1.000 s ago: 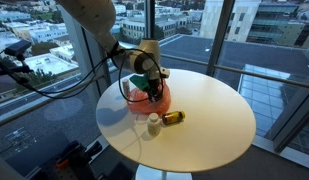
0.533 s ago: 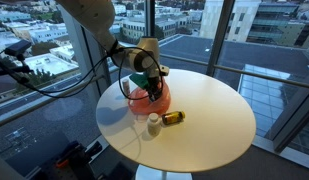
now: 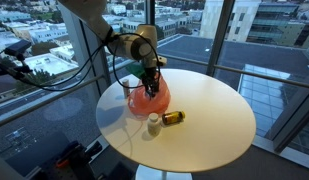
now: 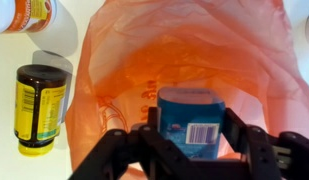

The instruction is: Remove the blue container from the plastic bag and put it on the table

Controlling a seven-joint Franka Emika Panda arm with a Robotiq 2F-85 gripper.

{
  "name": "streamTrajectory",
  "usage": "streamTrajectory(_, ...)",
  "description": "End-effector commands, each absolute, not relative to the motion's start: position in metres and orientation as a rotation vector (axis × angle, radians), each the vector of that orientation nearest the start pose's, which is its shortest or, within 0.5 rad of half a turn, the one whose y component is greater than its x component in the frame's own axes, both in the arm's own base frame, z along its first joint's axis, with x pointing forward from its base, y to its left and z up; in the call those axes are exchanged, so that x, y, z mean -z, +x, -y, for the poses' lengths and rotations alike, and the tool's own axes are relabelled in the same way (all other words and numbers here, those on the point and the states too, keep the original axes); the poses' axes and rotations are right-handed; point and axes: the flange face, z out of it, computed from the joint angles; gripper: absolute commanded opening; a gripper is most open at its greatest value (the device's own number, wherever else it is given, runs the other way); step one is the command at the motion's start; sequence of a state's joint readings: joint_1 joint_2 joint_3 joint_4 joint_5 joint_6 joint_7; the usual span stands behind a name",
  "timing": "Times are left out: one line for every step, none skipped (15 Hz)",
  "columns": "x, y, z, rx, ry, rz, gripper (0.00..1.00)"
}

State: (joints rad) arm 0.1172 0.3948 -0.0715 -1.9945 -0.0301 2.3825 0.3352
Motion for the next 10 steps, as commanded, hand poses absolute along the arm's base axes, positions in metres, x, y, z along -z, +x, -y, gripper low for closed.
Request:
streamTrajectory(-0.294, 0.597, -0.037, -0.035, -3.150, -0.393, 0.39)
streamTrajectory(-0.300, 0.595, -0.040, -0.048, -3.150, -0.383, 0.39)
streamTrajectory(-0.305, 0.592, -0.042, -0.074, -3.143, -0.363, 0.39)
streamTrajectory(-0.309, 0.589, -0.045, -0.110, -3.132, -0.339, 0.39)
streamTrajectory(-0.312, 0.585, -0.048, -0.144, -3.123, -0.324, 0.39)
streamTrajectory(-0.314, 0.582, -0.050, -0.169, -3.118, -0.311, 0.39)
streamTrajectory(-0.315, 0.579, -0.052, -0.199, -3.113, -0.299, 0.39)
streamTrajectory(-0.317, 0.576, -0.054, -0.217, -3.112, -0.286, 0.39)
streamTrajectory(-0.320, 0.572, -0.055, -0.234, -3.111, -0.268, 0.39)
streamTrajectory(-0.321, 0.569, -0.056, -0.246, -3.115, -0.253, 0.39)
